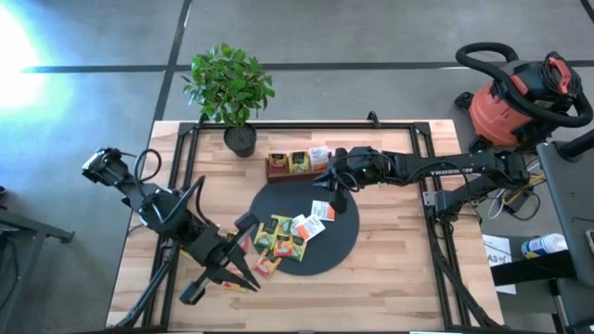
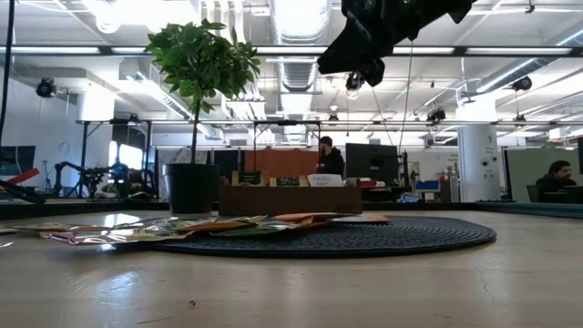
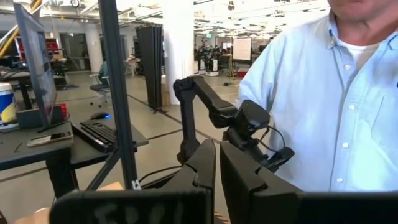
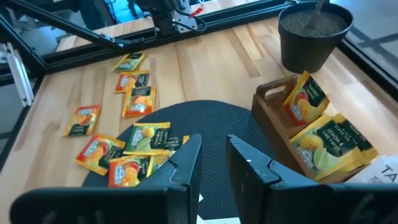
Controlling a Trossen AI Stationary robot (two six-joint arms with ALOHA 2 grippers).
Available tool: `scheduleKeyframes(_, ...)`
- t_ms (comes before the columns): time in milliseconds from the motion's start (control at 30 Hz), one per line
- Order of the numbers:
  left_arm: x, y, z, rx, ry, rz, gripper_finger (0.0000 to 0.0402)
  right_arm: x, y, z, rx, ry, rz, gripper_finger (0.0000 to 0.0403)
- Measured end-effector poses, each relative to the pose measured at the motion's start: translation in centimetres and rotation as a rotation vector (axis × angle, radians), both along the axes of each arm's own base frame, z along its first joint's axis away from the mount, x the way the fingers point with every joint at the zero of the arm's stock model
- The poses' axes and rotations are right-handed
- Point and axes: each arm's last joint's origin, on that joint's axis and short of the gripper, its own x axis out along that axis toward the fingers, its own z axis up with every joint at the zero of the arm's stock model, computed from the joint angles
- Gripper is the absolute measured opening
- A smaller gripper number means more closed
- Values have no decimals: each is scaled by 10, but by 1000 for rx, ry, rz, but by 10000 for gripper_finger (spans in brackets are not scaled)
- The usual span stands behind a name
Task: Pick & Place Tea
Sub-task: Put the middle white tea bag into the right slot of the wooden organizer
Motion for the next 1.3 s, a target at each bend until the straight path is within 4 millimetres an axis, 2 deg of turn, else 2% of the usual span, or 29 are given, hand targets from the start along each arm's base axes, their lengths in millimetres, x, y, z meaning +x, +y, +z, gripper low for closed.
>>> scheduleKeyframes(600,-4,-1,-2,20,24,-33,0,0,0,0,38,-2,-20,68)
scheduleKeyframes(667,-7,1,-6,34,85,-34,0,0,0,0,38,-2,-20,68)
scheduleKeyframes(767,-14,7,-16,26,273,21,0,0,0,0,37,-1,-19,65)
scheduleKeyframes(867,-19,10,-27,-63,445,55,0,-1,0,-1,36,10,-18,63)
scheduleKeyframes(1067,-22,4,-56,-245,591,52,0,-2,0,-4,30,30,-15,65)
scheduleKeyframes(1167,-16,1,-64,-293,505,43,0,-2,0,-6,21,36,-10,63)
scheduleKeyframes(1300,-14,2,-48,-265,214,14,0,-1,0,-11,16,49,-6,64)
